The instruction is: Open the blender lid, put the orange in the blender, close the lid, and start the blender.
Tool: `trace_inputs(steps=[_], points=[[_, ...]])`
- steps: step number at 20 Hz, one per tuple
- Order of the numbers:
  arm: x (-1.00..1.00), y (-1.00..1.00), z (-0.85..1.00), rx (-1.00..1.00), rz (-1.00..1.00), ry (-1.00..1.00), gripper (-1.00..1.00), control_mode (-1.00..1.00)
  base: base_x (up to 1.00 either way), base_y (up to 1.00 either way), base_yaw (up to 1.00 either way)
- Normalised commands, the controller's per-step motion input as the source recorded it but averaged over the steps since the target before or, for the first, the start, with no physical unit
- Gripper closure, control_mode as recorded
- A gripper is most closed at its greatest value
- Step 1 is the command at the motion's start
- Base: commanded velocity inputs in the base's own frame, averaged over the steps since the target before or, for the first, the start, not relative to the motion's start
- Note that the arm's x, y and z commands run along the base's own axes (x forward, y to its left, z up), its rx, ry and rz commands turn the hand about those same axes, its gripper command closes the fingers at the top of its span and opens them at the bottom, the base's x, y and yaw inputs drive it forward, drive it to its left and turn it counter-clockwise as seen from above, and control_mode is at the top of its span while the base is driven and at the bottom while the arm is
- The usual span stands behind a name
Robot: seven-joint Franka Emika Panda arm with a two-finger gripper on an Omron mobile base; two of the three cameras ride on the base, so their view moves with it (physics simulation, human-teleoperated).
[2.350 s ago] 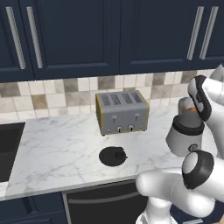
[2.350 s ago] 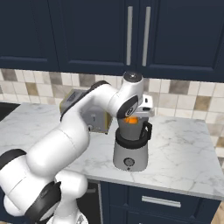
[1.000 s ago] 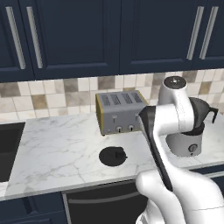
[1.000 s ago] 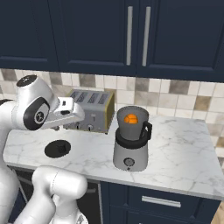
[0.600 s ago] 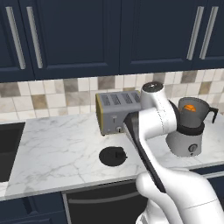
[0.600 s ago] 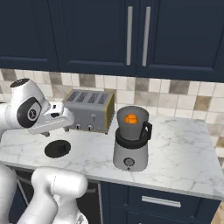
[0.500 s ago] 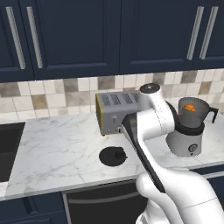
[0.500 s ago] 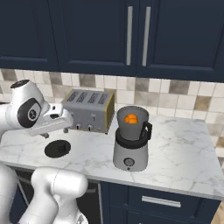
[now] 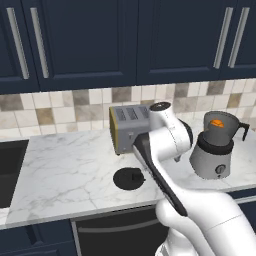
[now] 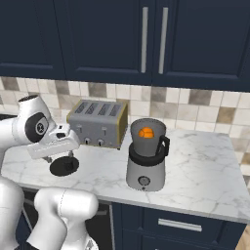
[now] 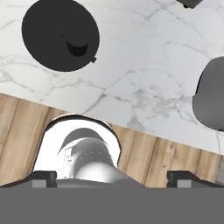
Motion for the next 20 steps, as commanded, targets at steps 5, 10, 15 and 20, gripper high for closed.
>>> trace_inputs(steps=[5, 10, 15, 20], points=[[0.0, 0.39, -0.19, 0.0, 0.01, 0.19, -1.0, -1.0, 0.0, 0.0, 0.0], [0.01, 0.21, -0.15, 0.02, 0.06, 0.1, -1.0, -1.0, 0.0, 0.0, 0.0], [0.05, 0.07, -0.23, 0.03, 0.09, 0.04, -1.0, -1.0, 0.0, 0.0, 0.0], [0.16, 0.01, -0.27, 0.01, 0.1, 0.0, -1.0, -1.0, 0.0, 0.0, 0.0]])
